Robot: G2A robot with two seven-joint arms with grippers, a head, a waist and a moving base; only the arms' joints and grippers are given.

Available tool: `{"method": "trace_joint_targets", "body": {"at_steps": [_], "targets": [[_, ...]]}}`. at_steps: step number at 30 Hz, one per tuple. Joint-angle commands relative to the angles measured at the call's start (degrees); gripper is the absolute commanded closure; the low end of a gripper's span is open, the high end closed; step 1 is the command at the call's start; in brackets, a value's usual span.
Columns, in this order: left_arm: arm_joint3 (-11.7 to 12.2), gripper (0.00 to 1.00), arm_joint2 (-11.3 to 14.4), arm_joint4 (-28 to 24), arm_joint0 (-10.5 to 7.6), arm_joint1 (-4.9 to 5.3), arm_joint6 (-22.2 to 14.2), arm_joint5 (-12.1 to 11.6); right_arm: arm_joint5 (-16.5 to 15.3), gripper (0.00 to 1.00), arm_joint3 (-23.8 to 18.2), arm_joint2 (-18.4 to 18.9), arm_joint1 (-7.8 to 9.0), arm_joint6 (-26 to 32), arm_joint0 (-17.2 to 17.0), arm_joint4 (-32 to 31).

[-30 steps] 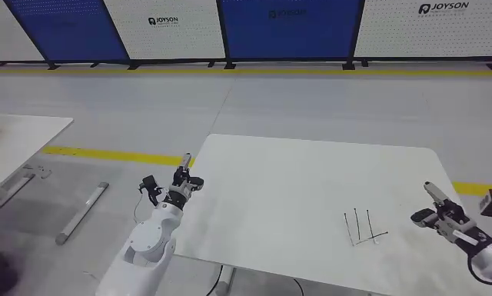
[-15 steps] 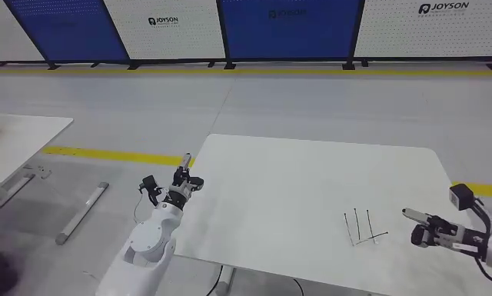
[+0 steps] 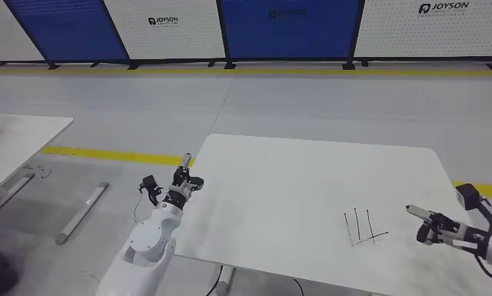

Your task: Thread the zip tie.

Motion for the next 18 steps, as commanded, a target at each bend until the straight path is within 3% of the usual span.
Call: {"method": "trace_joint_targets", "body": {"at_steps": [1,9,12,18], "targets": [[0.0,0.0,0.0,0.0,0.0,0.0,0.0,0.0,2.05,0.0,-0.19,-0.41,0.19,-2.36,-0.12,-2.9],[0.0,0.0,0.0,0.0,0.0,0.0,0.0,0.0,1.34,0.0,2.6,-5.5,0.55,-0.67,1.34,-6.45],[0.0,0.0,0.0,0.0,0.0,0.0,0.0,0.0,-1.51,0.0,4.97,-7.44,0.56,1.48,3.75,-4.84],[0.0,0.0,0.0,0.0,0.0,0.0,0.0,0.0,-1.76,0.0,5.29,-7.55,0.57,1.54,3.98,-4.79]]}}
